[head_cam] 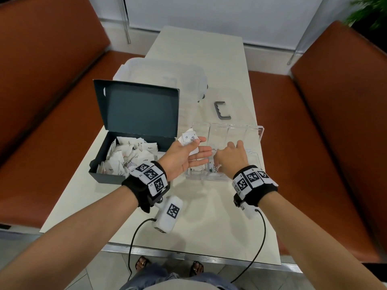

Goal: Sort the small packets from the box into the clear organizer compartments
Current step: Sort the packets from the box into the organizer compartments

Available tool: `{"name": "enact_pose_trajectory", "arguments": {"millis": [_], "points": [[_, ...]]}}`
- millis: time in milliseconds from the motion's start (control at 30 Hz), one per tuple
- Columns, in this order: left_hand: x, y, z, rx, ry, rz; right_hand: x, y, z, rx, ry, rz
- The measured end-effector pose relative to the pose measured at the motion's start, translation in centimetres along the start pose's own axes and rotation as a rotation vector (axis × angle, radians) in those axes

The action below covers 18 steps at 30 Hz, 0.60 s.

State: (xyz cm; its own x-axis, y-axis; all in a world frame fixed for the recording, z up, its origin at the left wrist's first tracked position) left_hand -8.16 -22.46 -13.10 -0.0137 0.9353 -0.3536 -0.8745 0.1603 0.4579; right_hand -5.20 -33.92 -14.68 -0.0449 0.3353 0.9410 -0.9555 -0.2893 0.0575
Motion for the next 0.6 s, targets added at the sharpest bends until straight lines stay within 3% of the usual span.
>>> {"name": "enact_pose_trajectory", "arguments": {"millis": [367, 600], "points": [[-0.3, -0.1, -0.1, 0.052, 0.105, -0.006, -0.4, -0.2, -0.6, 0.031, -0.025, -0.04], [0.1, 0.0, -0.3, 0.155, 0.22, -0.027, 1.1, 0.4, 0.3, 0.049, -0.251, -0.021]]}}
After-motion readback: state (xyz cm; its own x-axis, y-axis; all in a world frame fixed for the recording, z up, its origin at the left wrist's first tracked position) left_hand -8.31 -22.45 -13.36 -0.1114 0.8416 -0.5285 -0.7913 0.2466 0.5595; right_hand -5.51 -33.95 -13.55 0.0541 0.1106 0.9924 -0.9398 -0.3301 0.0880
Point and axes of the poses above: each hand's wrist, its own y-axis away from the middle knuckle, its own x-axis out of the back of the hand, z = x × y, the point moved 10 cm from there along -y, towards the middle knuckle, and after that the axes turned 9 degrees about z, right-handed, at the moved point
